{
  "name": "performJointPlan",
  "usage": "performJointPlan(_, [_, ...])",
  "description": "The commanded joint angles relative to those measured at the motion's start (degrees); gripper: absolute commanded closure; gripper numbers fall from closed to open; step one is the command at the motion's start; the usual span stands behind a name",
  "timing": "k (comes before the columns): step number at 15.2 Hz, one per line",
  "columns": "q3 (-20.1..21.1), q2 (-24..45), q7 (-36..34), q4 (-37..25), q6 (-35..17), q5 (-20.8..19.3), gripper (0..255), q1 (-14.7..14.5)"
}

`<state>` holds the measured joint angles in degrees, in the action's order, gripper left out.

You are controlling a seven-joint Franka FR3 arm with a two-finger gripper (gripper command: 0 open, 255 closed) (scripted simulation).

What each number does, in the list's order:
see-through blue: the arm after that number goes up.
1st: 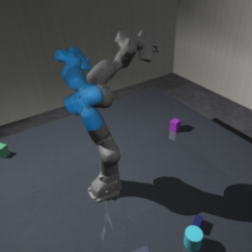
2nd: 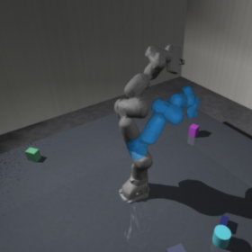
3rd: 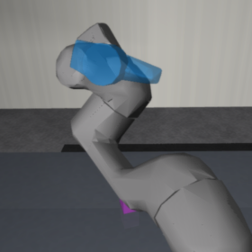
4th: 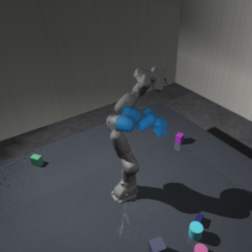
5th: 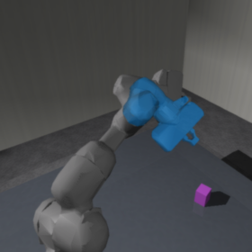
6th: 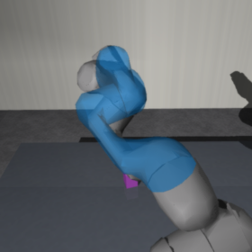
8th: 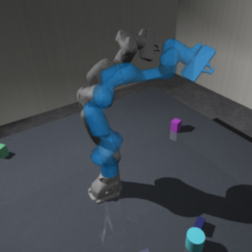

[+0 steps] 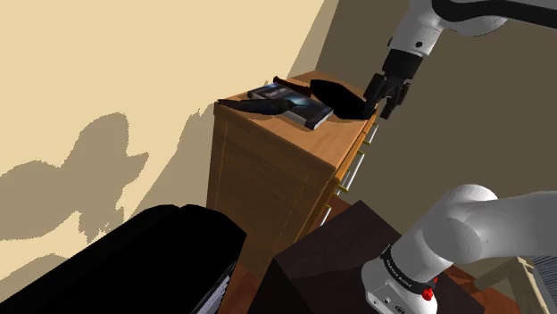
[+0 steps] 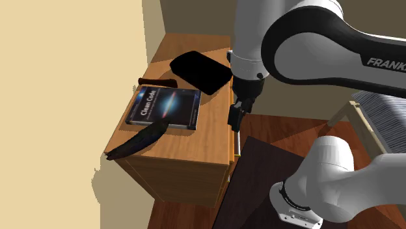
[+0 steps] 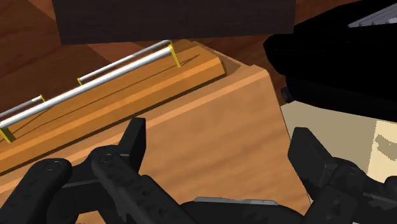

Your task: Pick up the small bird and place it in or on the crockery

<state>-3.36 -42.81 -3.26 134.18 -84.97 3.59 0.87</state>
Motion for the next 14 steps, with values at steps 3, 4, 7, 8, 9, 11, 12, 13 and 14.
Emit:
performJointPlan(3, [-0.72,4.87,4.77,-2.43,-2.02,-1.44,0,-1.59])
performJointPlan(4, [-1.02,7.27,7.09,-3.74,-2.95,-2.09,0,-2.38])
performJointPlan(7, [-1.6,14.36,13.85,-7.98,-5.41,-3.78,0,-4.61])
performJointPlan(8, [-1.68,16.67,16.04,-9.48,-6.12,-4.26,0,-5.29])
performJointPlan(9, [-1.71,18.94,18.2,-11.01,-6.79,-4.72,0,-5.95])
performJointPlan(11, [-1.6,23.39,22.4,-14.17,-7.98,-5.56,0,-7.18])
performJointPlan(12, [-1.47,25.55,24.44,-15.79,-8.51,-5.96,0,-7.76])
performJointPlan(13, [-1.3,27.68,26.44,-17.42,-9.0,-6.36,0,-8.33])
performJointPlan(14, [-1.07,29.76,28.4,-19.07,-9.46,-6.75,0,-8.88])
